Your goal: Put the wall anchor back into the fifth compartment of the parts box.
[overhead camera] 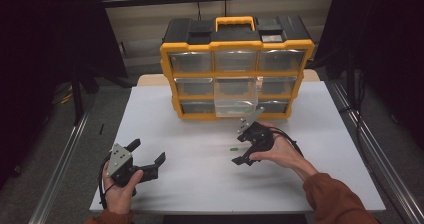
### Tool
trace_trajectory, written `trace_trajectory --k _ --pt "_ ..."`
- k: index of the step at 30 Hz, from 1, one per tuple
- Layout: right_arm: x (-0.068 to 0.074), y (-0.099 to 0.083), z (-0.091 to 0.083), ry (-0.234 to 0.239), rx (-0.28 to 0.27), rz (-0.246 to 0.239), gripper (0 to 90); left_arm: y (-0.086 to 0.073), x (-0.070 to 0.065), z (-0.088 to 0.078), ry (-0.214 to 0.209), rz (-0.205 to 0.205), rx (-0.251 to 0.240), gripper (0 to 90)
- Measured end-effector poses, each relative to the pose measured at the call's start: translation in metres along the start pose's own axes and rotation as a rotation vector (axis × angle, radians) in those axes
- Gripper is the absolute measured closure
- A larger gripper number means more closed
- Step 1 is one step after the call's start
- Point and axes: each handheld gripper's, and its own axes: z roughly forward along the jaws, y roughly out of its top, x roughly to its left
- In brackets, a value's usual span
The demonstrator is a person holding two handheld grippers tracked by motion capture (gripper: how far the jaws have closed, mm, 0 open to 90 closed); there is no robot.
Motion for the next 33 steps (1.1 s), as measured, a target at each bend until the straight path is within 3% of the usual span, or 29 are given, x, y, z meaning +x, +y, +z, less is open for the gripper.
trace_trajectory --k 6,12,14,17,19,22,23,24,27,30,31,32,33 --pt "-0.003 0.004 0.015 -0.007 0.031 -0.038 15.8 0.0 0.001 0.001 -0.014 0.003 0.001 2.4" --pt "-0.004 0.007 0.023 -0.003 0.078 -0.028 26.6 0.0 0.0 0.0 -0.005 -0.005 -0.003 2.4" --pt "-0.006 0.007 0.026 -0.009 0.08 -0.059 29.1 0.0 0.0 0.0 0.0 0.0 0.0 2.4" --pt "-0.006 0.006 0.028 -0.011 0.1 -0.041 33.7 0.0 0.0 0.0 -0.004 -0.007 -0.002 2.4" --pt "-0.006 0.007 0.029 -0.01 0.109 -0.057 34.7 0.0 0.0 0.0 0.001 0.0 -0.001 2.4" --pt "-0.006 0.009 0.028 -0.012 0.119 -0.08 43.9 0.0 0.0 0.0 -0.002 0.001 -0.001 2.4" --pt "-0.003 0.01 0.028 -0.016 0.135 -0.039 45.1 0.0 0.001 0.0 -0.004 0.009 0.002 2.4" --pt "-0.005 0.01 0.028 -0.017 0.133 -0.073 47.3 0.0 0.001 0.0 -0.004 0.009 0.003 2.4" --pt "-0.003 0.011 0.027 -0.026 0.162 -0.065 52.9 0.0 0.001 0.0 -0.009 0.005 0.0 2.4" --pt "-0.001 0.016 0.023 -0.048 0.265 -0.046 64.5 0.0 0.001 0.001 -0.008 0.006 -0.003 2.4" --pt "0.0 0.016 0.025 -0.089 0.283 -0.024 68.2 0.0 0.001 0.001 -0.008 0.006 -0.004 2.4" --pt "-0.005 0.015 0.027 -0.044 0.28 -0.055 68.3 0.0 0.001 0.001 -0.011 0.005 -0.005 2.4" --pt "-0.006 0.014 0.025 -0.048 0.279 -0.024 68.3 0.0 0.001 0.0 -0.009 0.008 -0.003 2.4"
